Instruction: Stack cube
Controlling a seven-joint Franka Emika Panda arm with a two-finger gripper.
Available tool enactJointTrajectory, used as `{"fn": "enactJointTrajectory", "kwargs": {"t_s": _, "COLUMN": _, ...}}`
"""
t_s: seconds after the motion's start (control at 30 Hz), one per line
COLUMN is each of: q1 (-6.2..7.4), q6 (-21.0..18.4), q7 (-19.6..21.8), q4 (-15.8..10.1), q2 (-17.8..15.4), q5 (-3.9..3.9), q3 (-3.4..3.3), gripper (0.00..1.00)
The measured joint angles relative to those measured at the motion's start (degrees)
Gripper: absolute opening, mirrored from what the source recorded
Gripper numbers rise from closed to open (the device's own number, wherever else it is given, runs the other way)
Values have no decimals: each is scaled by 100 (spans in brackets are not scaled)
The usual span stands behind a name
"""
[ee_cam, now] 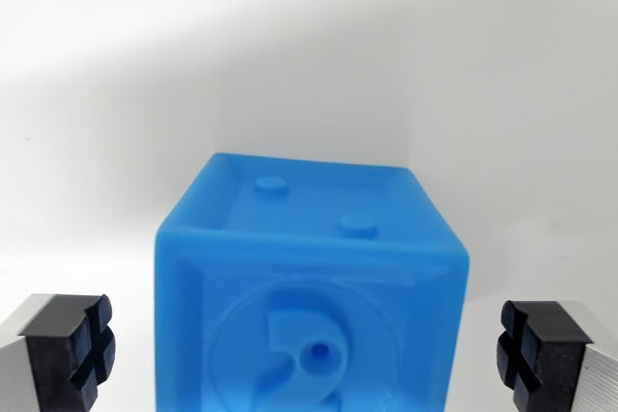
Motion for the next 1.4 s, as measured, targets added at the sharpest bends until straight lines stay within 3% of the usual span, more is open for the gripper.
{"fn": "enactJointTrajectory", "kwargs": {"t_s": 0.4, "q1": 0, "q6": 159, "q7": 0, "q4": 82, "q2": 235, "q5": 1, "q3": 0, "gripper": 100}}
{"fn": "enactJointTrajectory", "kwargs": {"t_s": 0.43, "q1": 0, "q6": 161, "q7": 0, "q4": 83, "q2": 238, "q5": 1, "q3": 0, "gripper": 0}}
{"fn": "enactJointTrajectory", "kwargs": {"t_s": 1.4, "q1": -1, "q6": 162, "q7": 0, "q4": 91, "q2": 239, "q5": 1, "q3": 1, "gripper": 0}}
